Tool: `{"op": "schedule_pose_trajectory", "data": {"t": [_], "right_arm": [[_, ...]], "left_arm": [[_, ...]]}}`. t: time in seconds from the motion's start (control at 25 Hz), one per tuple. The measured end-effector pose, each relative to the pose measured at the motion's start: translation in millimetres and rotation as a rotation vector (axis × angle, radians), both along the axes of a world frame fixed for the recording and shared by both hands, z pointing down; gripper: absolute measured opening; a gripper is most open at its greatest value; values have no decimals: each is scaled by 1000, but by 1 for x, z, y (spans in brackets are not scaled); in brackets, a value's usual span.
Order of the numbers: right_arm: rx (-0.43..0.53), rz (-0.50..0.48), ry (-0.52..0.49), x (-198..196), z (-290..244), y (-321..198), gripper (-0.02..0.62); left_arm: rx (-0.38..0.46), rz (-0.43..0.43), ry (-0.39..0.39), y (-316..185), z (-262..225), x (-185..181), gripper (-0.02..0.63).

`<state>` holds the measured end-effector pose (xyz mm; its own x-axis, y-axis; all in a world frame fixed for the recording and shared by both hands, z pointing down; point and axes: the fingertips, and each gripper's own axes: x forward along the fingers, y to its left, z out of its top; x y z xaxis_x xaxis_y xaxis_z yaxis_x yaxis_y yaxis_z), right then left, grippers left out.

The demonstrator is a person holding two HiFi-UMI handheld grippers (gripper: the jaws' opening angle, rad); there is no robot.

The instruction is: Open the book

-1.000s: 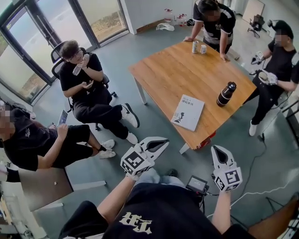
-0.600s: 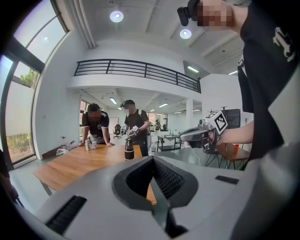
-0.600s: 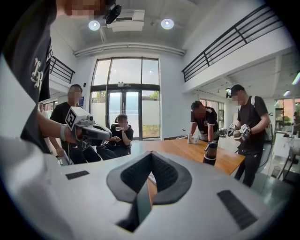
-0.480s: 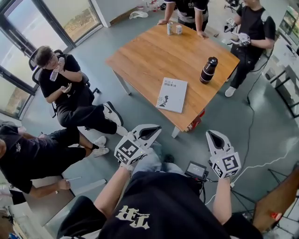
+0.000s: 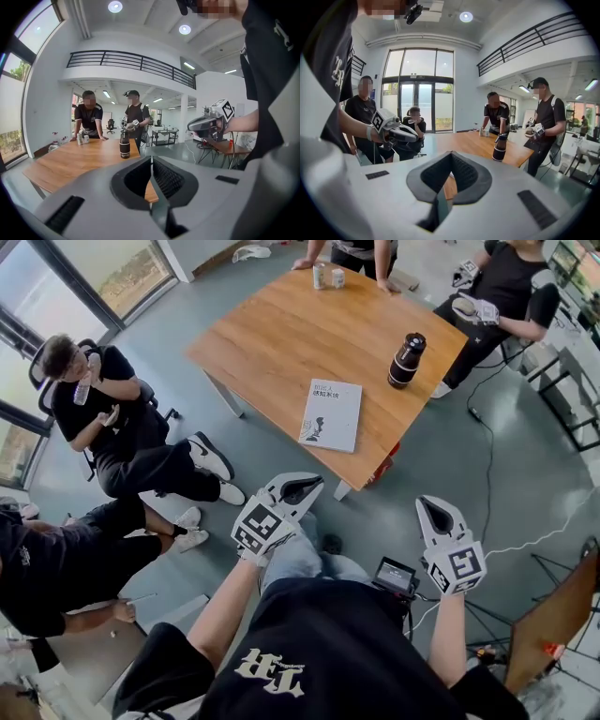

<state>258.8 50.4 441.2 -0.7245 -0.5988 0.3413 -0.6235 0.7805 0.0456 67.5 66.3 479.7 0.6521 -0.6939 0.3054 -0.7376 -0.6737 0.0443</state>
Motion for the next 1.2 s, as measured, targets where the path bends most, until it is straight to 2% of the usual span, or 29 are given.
{"op": "schedule_pose_trajectory", "data": {"t": [0.36, 0.8, 1.04, 1.2], "right_arm": [[-26, -11, 17, -14, 8, -13, -12], [-20, 1, 6, -27, 4, -37, -12], [-34, 21, 15, -34, 8, -49, -12], [-57, 29, 20, -37, 15, -56, -12]], "left_arm": [[-14, -18, 6, -15, 13, -11, 6], [-72, -17, 26, -40, 33, -11, 8], [-87, 3, 35, -67, 40, -9, 40], [-110, 24, 7, -81, 54, -8, 51]]}}
